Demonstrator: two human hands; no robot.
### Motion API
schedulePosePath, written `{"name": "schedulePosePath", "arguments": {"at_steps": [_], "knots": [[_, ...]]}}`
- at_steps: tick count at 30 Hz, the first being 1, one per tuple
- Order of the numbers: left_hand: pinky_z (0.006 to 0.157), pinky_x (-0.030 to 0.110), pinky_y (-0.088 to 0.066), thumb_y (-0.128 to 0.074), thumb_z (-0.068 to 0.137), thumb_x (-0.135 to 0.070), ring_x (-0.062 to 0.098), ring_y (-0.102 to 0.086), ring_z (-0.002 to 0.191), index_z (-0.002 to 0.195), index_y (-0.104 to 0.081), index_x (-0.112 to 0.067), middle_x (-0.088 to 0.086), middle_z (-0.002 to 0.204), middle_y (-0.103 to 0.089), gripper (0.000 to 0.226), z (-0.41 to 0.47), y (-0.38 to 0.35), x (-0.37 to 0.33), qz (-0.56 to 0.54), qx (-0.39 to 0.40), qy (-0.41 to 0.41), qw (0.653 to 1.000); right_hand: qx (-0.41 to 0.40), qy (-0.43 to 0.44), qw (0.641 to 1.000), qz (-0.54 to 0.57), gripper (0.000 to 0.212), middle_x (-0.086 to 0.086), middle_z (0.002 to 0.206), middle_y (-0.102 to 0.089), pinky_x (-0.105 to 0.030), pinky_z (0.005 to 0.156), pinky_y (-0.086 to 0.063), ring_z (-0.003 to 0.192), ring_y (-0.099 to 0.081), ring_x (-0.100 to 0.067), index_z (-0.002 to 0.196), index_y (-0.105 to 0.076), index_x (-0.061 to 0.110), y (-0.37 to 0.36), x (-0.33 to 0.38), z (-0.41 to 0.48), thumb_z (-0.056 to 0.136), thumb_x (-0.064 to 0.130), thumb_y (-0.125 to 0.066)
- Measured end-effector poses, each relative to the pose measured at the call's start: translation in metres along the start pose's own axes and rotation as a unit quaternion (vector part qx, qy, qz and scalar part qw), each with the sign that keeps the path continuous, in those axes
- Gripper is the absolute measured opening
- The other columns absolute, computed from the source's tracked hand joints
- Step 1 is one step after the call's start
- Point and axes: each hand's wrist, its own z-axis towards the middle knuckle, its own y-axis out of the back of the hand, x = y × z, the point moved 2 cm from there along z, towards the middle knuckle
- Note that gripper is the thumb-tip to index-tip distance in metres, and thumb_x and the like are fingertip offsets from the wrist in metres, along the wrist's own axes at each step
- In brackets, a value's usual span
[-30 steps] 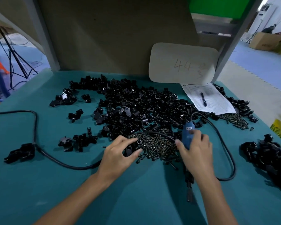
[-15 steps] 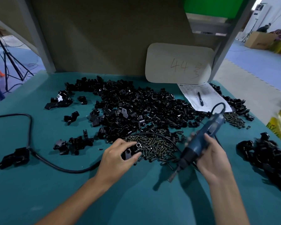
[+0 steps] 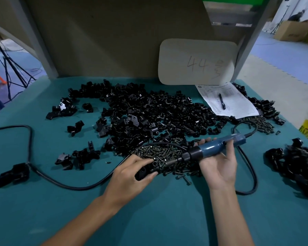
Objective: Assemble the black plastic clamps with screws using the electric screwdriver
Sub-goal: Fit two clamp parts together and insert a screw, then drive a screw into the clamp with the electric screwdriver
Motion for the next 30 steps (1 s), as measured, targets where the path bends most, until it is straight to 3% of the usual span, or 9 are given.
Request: {"name": "schedulePosePath", "arguments": {"at_steps": [5, 9, 14, 17, 19, 25, 28, 30], "knots": [[0.072, 0.024, -0.055, -0.085, 0.08, -0.024, 0.008, -0.064, 0.082, 0.116, -0.074, -0.008, -0.003, 0.095, -0.064, 0.041, 0.001, -0.001, 0.0, 0.003, 0.001, -0.001, 1.0, -0.005, -0.005, 1.0, -0.01, 0.041, -0.009, 0.094, -0.064, -0.045, 0.098, -0.05, 0.094, -0.061, -0.024, 0.118, -0.054, 0.015, -0.002, -0.009, 0.0, 0.091, 0.041, -0.07], [0.07, 0.026, -0.055, -0.084, 0.081, -0.025, 0.007, -0.064, 0.081, 0.118, -0.074, -0.008, -0.004, 0.095, -0.064, 0.042, 0.001, -0.001, 0.0, 0.003, 0.005, 0.005, 1.0, 0.012, -0.004, 1.0, 0.005, 0.03, -0.008, 0.092, -0.064, -0.046, 0.088, -0.056, 0.09, -0.063, -0.025, 0.105, -0.058, 0.015, -0.002, -0.013, -0.001, 0.091, 0.039, -0.07], [0.072, 0.023, -0.053, -0.082, 0.082, -0.029, 0.005, -0.063, 0.081, 0.119, -0.073, -0.008, -0.005, 0.093, -0.064, 0.043, 0.0, 0.0, 0.0, -0.008, 0.011, 0.002, 1.0, 0.032, -0.023, 0.999, 0.02, 0.025, -0.008, 0.096, -0.065, -0.048, 0.092, -0.055, 0.091, -0.066, -0.027, 0.104, -0.059, 0.014, 0.002, -0.013, -0.002, 0.095, 0.037, -0.062], [0.069, 0.027, -0.051, -0.08, 0.083, -0.035, 0.008, -0.062, 0.079, 0.121, -0.073, -0.011, -0.007, 0.091, -0.063, 0.045, 0.0, 0.001, 0.002, -0.012, 0.008, 0.022, 1.0, 0.04, -0.035, 0.998, 0.03, 0.025, -0.007, 0.1, -0.067, -0.041, 0.099, -0.051, 0.093, -0.067, -0.026, 0.106, -0.062, 0.015, 0.003, -0.013, -0.003, 0.095, 0.037, -0.058], [0.068, 0.029, -0.052, -0.079, 0.084, -0.038, 0.007, -0.062, 0.078, 0.121, -0.073, -0.013, -0.008, 0.091, -0.062, 0.046, -0.001, 0.001, 0.004, -0.017, 0.001, 0.032, 0.999, 0.049, -0.039, 0.998, 0.026, 0.024, -0.008, 0.105, -0.065, -0.041, 0.102, -0.049, 0.097, -0.066, -0.026, 0.107, -0.064, 0.016, 0.002, -0.012, -0.004, 0.09, 0.034, -0.061], [0.072, 0.028, -0.053, -0.075, 0.088, -0.043, 0.004, -0.062, 0.083, 0.122, -0.071, -0.01, -0.01, 0.096, -0.063, 0.047, -0.004, 0.001, 0.003, -0.026, 0.014, 0.013, 0.999, 0.125, -0.041, 0.99, 0.039, 0.041, -0.007, 0.104, -0.064, -0.057, 0.11, -0.042, 0.101, -0.062, -0.026, 0.107, -0.065, 0.018, 0.001, -0.009, -0.008, 0.068, 0.026, -0.071], [0.071, 0.028, -0.054, -0.076, 0.089, -0.038, 0.007, -0.063, 0.08, 0.122, -0.07, -0.008, -0.007, 0.096, -0.062, 0.045, -0.004, 0.002, 0.001, -0.005, 0.016, -0.001, 1.0, 0.122, -0.05, 0.991, -0.006, 0.038, -0.006, 0.109, -0.064, -0.052, 0.118, -0.033, 0.104, -0.061, -0.025, 0.109, -0.066, 0.02, 0.0, -0.008, -0.008, 0.073, 0.031, -0.074], [0.07, 0.029, -0.056, -0.077, 0.089, -0.033, 0.01, -0.063, 0.077, 0.121, -0.071, -0.006, -0.004, 0.096, -0.063, 0.042, -0.003, 0.001, 0.001, 0.018, 0.005, -0.011, 1.0, 0.086, -0.046, 0.994, -0.043, 0.031, -0.008, 0.112, -0.063, -0.047, 0.119, -0.033, 0.109, -0.059, -0.026, 0.11, -0.064, 0.018, 0.0, -0.01, -0.006, 0.088, 0.038, -0.07]]}}
